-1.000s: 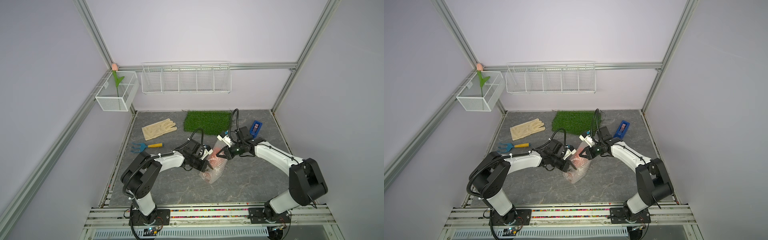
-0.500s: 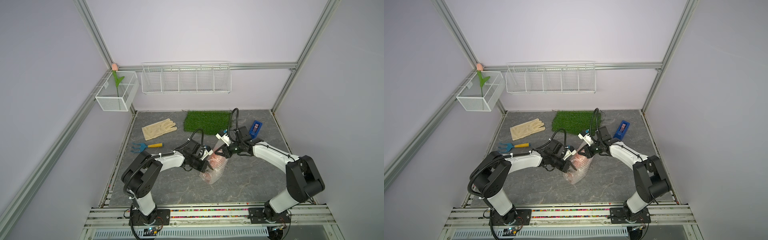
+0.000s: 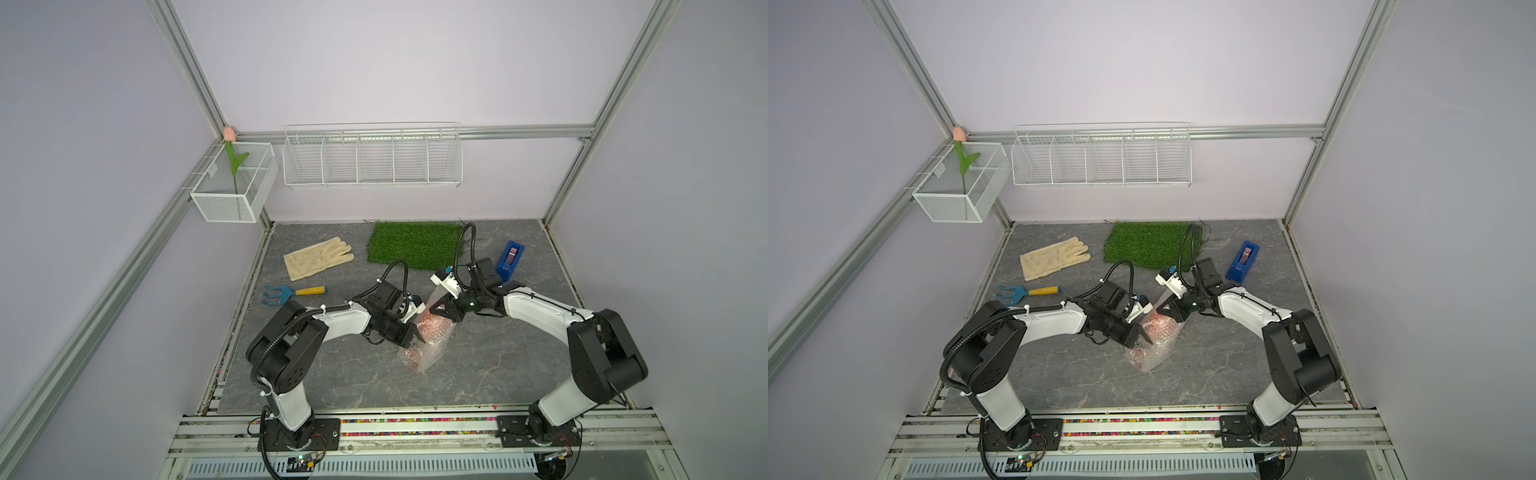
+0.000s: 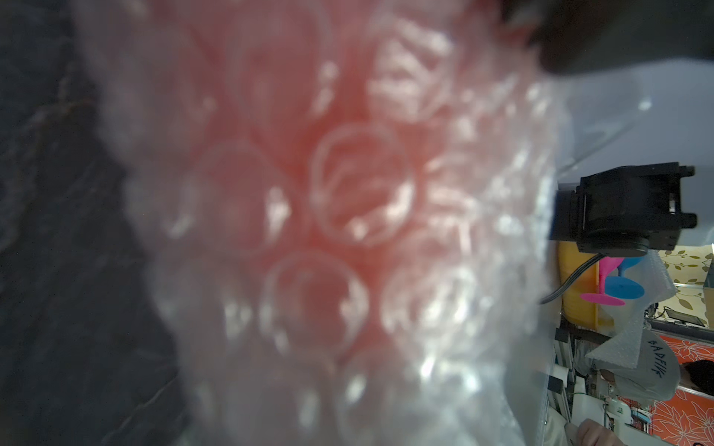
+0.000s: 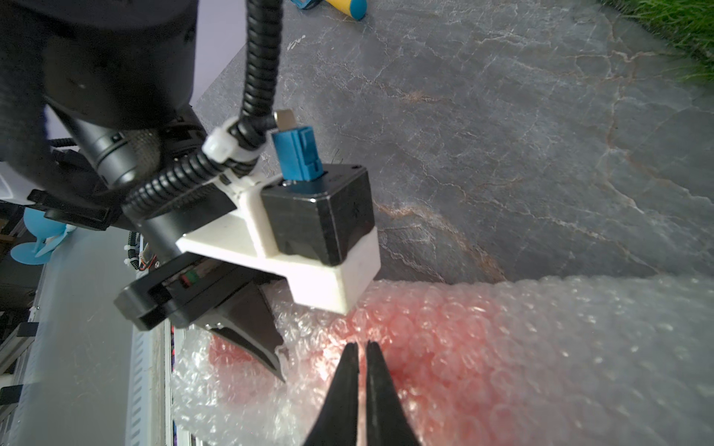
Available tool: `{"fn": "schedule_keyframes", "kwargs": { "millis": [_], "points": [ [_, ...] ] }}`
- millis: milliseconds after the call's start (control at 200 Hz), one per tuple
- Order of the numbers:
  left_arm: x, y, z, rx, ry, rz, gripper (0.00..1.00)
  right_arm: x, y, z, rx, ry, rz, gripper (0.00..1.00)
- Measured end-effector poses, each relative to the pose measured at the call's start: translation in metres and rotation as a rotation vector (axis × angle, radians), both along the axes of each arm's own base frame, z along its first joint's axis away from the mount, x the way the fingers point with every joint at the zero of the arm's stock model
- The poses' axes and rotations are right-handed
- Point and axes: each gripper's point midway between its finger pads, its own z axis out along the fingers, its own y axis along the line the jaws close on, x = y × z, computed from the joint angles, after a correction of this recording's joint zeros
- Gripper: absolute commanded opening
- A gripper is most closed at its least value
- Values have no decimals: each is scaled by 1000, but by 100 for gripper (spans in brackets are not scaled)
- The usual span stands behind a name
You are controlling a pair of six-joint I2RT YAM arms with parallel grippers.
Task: Wrap wine glasses in bubble wrap
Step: Stick the tape on the bubble wrap.
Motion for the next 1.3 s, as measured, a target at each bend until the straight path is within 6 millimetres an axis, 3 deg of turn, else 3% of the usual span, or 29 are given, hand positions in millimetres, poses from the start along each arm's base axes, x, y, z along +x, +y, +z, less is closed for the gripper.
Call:
{"fn": "schedule_keyframes", "kwargs": {
  "millis": [230,455,810,1300],
  "points": [
    [1,0,0,3,-3,3,16,0,1,3,-2,-30,11,43],
    [1,0,0,0,-2,1,16,5,-4,14,-8,-73,-18,50],
    [1,0,1,-1,-2,0,16,4,0,26,27,-74,1,48],
    [1,0,1,-2,-4,-1,16,-30,5,65,193,-7,53,30]
  ]
}}
